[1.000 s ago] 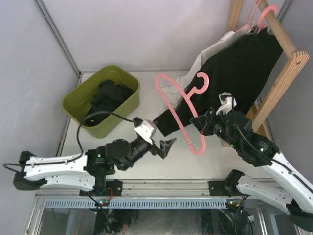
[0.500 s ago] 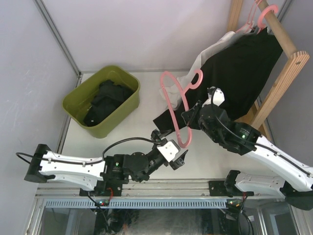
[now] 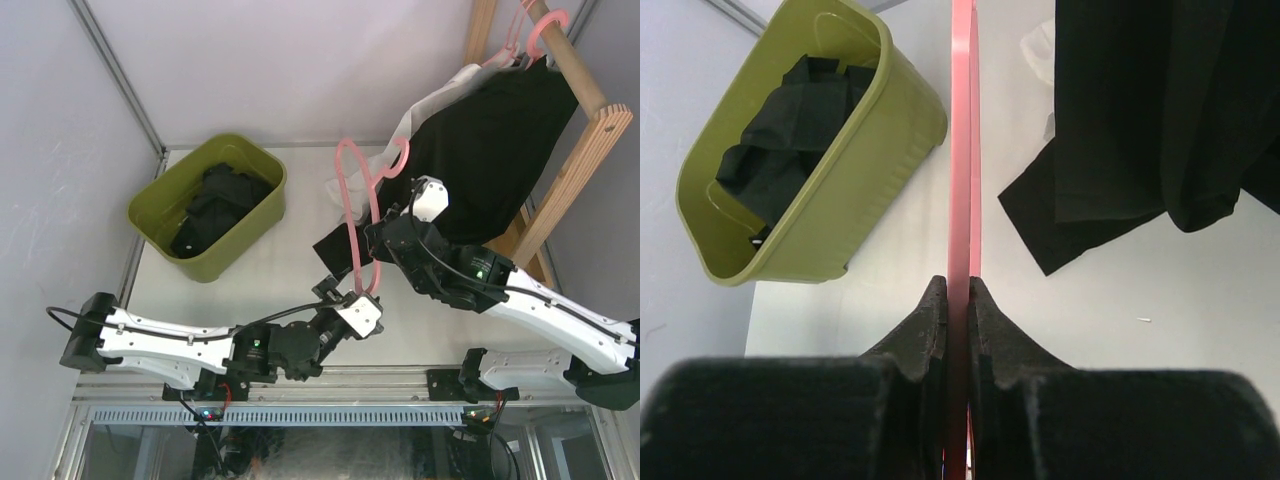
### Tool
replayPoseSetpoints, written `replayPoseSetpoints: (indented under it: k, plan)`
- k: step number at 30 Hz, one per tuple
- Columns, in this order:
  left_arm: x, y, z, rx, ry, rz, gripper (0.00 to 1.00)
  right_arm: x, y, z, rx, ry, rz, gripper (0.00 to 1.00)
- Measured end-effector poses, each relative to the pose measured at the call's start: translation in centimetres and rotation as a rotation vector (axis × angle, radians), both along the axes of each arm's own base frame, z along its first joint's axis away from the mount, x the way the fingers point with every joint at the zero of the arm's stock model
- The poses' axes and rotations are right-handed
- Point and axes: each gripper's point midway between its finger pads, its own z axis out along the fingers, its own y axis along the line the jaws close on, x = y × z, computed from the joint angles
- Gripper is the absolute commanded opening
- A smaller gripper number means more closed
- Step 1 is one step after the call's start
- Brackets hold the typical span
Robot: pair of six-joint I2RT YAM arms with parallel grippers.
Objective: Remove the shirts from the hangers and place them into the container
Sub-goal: Place the hanger at the clothesline.
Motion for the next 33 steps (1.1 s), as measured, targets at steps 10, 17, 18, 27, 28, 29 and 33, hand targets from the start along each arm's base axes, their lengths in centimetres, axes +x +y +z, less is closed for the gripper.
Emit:
replayPoseSetpoints:
  k: [10,17,18,27,28,29,33]
  plan:
    - [0.7,-0.2,0.3,0.032,-0.072,0.056,0.35,-0.4,0.9,0.5,0.013,-0.006,0.063,0.00]
    - [1.4,0.2,-0.2,0.089,-0.131,0.167,0.32,-0.6,0.8,1.2,0.075,-0.020,0.065,0.00]
    - [1.5,0.5,0.2,0.080,-0.141,0.186,0.36,-0.6,0.9,1.4,0.089,-0.022,0.063,0.00]
    - [2.5,3.0,2.1,0.063,-0.244,0.352,0.47,-0.2,1.7,2.7,0.199,-0.019,0.052,0.00]
    - [2.6,3.0,2.0,0.080,-0.255,0.366,0.46,-0.3,1.8,2.6,0.200,-0.014,0.058,0.00]
    - [2.7,3.1,1.8,0.102,-0.266,0.382,0.45,-0.5,1.9,2.5,0.200,-0.006,0.069,0.00]
    - [3.4,3.6,0.9,0.191,-0.292,0.439,0.21,-1.3,2.2,2.0,0.198,0.031,0.110,0.00]
